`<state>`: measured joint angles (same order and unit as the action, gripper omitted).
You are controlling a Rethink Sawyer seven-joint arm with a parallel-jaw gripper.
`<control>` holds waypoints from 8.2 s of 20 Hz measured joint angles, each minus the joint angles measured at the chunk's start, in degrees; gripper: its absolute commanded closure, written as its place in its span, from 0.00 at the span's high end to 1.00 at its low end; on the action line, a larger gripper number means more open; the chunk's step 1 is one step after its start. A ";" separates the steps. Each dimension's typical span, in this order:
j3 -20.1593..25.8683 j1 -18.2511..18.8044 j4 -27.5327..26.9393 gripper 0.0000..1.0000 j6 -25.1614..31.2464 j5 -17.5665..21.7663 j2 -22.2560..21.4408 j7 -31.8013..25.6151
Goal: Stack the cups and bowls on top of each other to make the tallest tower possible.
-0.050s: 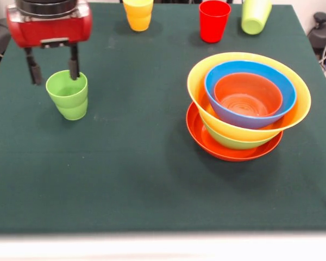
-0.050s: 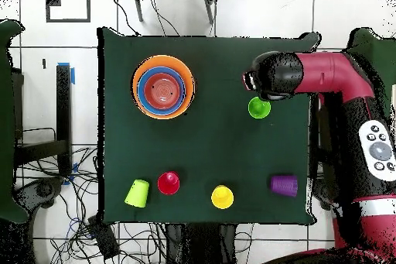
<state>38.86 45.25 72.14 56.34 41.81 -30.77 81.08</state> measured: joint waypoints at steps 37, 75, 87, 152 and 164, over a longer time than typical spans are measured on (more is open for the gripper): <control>0.08 2.92 -0.02 0.00 -4.92 7.38 13.16 -0.45; -0.78 0.27 8.58 1.00 -1.53 4.91 -1.01 -0.47; -3.06 6.45 13.48 1.00 -8.31 9.23 1.56 -0.47; -14.61 -27.48 13.68 0.00 8.39 -9.72 -10.54 0.67; -14.60 -27.86 10.88 0.00 12.06 -19.39 -12.40 0.67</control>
<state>24.25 17.39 83.02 68.40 22.42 -43.18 81.75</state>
